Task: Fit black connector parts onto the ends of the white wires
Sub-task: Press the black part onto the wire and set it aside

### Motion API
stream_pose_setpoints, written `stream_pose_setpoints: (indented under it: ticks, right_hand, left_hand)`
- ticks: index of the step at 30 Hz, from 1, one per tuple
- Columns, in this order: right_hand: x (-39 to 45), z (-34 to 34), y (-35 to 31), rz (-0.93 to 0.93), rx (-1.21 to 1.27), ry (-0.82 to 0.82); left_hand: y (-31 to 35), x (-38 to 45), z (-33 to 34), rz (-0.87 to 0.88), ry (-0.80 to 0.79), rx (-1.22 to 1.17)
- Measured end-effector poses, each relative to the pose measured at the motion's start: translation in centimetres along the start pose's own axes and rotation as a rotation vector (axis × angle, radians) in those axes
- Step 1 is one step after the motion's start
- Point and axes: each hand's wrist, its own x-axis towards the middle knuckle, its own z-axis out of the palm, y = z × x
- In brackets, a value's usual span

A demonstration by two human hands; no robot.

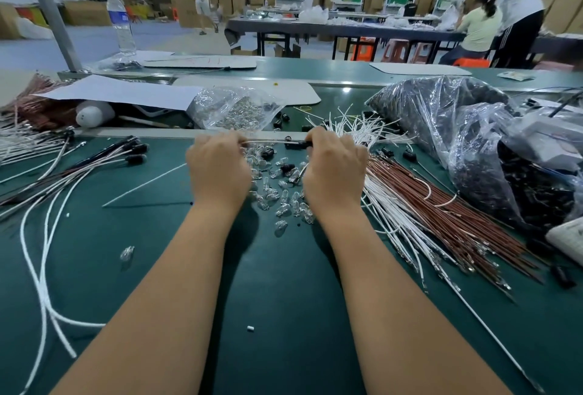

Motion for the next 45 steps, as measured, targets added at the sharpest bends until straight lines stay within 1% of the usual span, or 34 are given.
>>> stream_pose_setpoints:
  ticks: [2, 4, 6, 9, 11, 13, 16, 22, 26, 28, 31, 34, 39, 43, 45]
  right_hand:
    - [0.0, 0.0, 0.3, 0.038, -0.012, -0.008]
    - [0.0, 0.2, 0.2, 0.028, 0.027, -0.036]
    - [-0.1, 0.3, -0.2, -0.010, 0.118, -0.069]
    - [-0.2, 0.3, -0.8, -0.061, 0.259, -0.097]
    - [-0.2, 0.3, -1.0, -0.069, 0.280, -0.108]
    - [-0.2, 0.3, -0.9, -0.047, 0.287, -0.108]
    - [-0.2, 0.5, -0.8, -0.006, 0.294, -0.143]
    - [-0.2, 0.3, -0.9, 0.012, 0.395, -0.178]
    - [-0.2, 0.2, -0.9, 0.002, 0.447, -0.208]
    - [-0.2, 0.2, -0.9, 0.027, 0.466, -0.185]
    - [-0.1, 0.0, -0.7, 0.109, 0.525, -0.076]
    - [0.0, -0.1, -0.5, 0.164, 0.597, -0.009]
    - [0.2, 0.0, -0.3, 0.190, 0.650, 0.019]
    - [0.3, 0.0, -0.3, 0.236, 0.711, 0.020]
    - [0.4, -0.1, -0.4, 0.297, 0.781, 0.005]
  left_hand:
    - [-1.2, 0.1, -0.2, -0.152, -0.027, 0.047]
    - [-1.3, 0.1, -0.1, -0.194, -0.100, 0.066]
    - [-0.2, 0.0, 0.3, -0.110, -0.153, -0.003]
    - [1.9, -0.4, 0.8, 0.151, -0.177, -0.210]
    - [2.3, -0.5, 0.8, 0.197, -0.190, -0.315]
    - [2.0, -0.4, 0.9, 0.156, -0.189, -0.281]
    - [1.4, -0.2, 0.9, 0.057, -0.246, -0.271]
    - [2.1, -0.5, 0.0, -0.031, -0.257, -0.625]
    - [1.7, -0.2, 0.3, -0.111, -0.241, -0.647]
    - [1.4, 0.0, 0.3, -0.134, -0.214, -0.659]
    - [1.1, 0.2, 0.3, -0.176, -0.187, -0.721]
    - [1.0, 0.1, 0.2, -0.193, -0.189, -0.745]
    - [1.0, 0.1, -0.1, -0.190, -0.227, -0.823]
    - [0.7, 0.0, -0.1, -0.163, -0.277, -0.782]
    - [0.6, 0.0, -0.1, -0.149, -0.277, -0.769]
